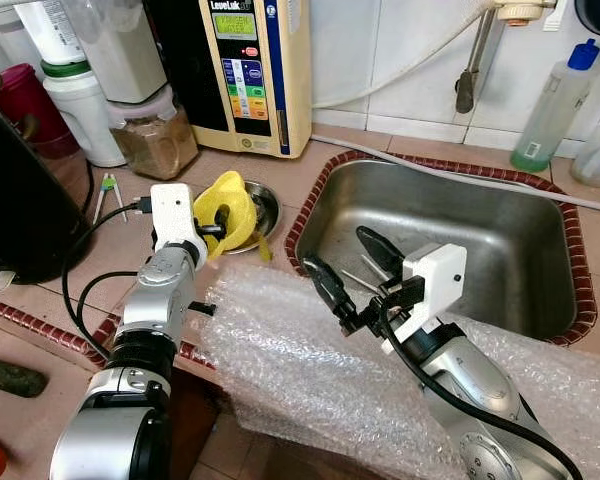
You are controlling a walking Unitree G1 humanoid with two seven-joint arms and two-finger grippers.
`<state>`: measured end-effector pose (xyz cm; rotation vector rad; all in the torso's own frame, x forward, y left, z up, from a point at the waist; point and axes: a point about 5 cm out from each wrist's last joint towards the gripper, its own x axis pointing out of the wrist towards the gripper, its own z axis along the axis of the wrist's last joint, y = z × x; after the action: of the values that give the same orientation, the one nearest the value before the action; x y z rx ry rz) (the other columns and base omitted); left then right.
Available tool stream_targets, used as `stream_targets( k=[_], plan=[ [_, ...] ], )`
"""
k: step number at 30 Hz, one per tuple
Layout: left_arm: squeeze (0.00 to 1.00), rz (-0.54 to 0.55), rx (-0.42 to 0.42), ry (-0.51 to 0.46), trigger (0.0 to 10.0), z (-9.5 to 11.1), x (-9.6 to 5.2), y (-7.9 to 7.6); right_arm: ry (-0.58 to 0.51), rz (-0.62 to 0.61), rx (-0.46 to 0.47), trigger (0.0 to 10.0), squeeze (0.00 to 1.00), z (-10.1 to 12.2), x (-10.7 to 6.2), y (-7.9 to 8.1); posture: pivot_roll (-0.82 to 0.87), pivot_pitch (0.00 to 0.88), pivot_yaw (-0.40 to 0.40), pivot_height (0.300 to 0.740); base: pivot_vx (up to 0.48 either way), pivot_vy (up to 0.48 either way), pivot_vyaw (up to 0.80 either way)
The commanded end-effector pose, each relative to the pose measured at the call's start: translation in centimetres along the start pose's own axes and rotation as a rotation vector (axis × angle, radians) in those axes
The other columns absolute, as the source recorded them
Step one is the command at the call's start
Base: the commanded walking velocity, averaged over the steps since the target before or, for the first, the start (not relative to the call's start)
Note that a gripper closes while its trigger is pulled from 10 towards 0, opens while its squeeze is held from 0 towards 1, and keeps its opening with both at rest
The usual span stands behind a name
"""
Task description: Kitchen organization
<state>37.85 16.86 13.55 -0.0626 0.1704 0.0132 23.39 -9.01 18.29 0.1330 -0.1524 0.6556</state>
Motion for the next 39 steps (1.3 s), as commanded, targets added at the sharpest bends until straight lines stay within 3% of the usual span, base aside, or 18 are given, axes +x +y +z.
stream_targets(
  k=[1, 17, 23, 39],
  plan=[
    [0.00, -0.007, 0.003, 0.039, 0.0, -0.4, 0.1, 0.0, -0.010, 0.054, -0.004, 10.0, 0.01, 0.5, 0.1, 0.8, -0.03, 0.073, 0.116, 0.740, 0.000, 0.000, 0.00],
    [0.00, -0.052, -0.035, 0.063, 0.0, 0.9, 0.5, -0.2, 0.081, 0.192, -0.076, 10.0, 0.00, 0.7, -0.2, -0.5, -0.03, 0.059, 0.104, 0.740, 0.000, 0.000, 0.00],
    [0.00, -0.043, -0.008, 0.046, 0.0, 1.5, 0.5, 0.0, 0.099, 0.199, -0.110, 10.0, 0.00, 1.0, -0.1, -1.5, -0.02, 0.054, 0.097, 0.740, 0.000, 0.000, 0.00],
    [0.00, -0.016, 0.007, 0.055, 0.0, 1.4, 0.5, 0.7, 0.114, 0.198, -0.123, 10.0, 0.00, 0.5, 0.2, -1.7, -0.02, 0.047, 0.095, 0.740, 0.000, 0.000, 0.00]
  ],
)
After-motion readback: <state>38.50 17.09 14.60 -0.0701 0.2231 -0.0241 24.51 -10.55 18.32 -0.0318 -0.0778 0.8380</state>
